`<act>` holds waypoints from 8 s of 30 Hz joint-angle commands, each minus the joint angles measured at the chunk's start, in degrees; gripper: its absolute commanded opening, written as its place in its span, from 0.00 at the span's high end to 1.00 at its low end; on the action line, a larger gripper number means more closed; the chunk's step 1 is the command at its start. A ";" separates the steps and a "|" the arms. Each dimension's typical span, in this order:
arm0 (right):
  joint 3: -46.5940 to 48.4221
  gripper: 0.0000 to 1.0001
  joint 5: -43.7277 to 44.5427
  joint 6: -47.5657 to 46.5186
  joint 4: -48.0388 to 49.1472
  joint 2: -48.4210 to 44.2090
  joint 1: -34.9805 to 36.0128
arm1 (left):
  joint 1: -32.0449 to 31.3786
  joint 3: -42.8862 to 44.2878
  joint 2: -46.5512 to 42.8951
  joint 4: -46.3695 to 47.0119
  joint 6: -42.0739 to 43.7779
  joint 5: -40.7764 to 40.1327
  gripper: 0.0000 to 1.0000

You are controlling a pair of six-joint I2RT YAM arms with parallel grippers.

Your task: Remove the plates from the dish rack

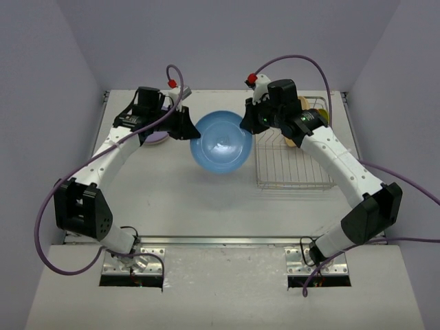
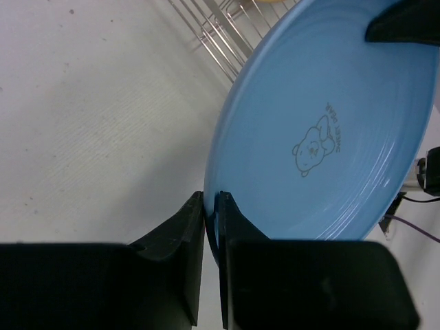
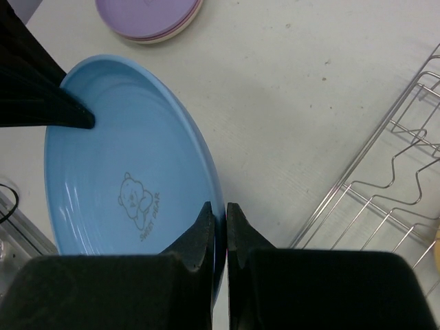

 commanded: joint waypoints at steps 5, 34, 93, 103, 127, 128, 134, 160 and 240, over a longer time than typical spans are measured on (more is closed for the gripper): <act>2.32 0.34 5.14 0.89 1.64 -0.72 0.42 | 2.05 3.67 1.43 0.16 0.19 -7.61 1.00; -3.59 0.01 18.29 -2.82 -0.52 -2.94 -5.48 | 33.29 30.87 38.93 -5.35 -11.57 -15.33 0.94; 1.49 1.00 63.70 -38.90 39.32 10.41 -12.22 | 14.84 0.47 -6.42 9.98 2.96 -42.85 0.17; 8.91 1.00 44.42 -17.85 12.53 3.62 -10.96 | 14.84 1.19 -8.17 9.94 2.43 -25.34 0.16; -7.70 1.00 -9.28 0.64 7.53 -8.90 -0.81 | -2.91 -1.15 -4.08 5.40 -2.27 -3.22 0.67; -7.63 1.00 -9.35 0.72 7.46 -8.84 -0.81 | -2.91 -1.09 -3.93 5.24 -2.24 -4.55 0.72; -7.26 0.91 -8.04 0.97 7.07 -8.79 -0.81 | -2.81 -0.70 -3.40 4.64 -1.83 -9.40 1.00; -9.62 0.01 12.67 0.99 2.32 -6.66 -12.45 | 32.05 31.85 33.36 -5.45 -11.92 -13.18 1.00; 12.50 1.00 34.53 -11.30 5.96 11.53 -26.87 | 11.90 1.60 -8.04 12.00 6.02 -43.89 0.12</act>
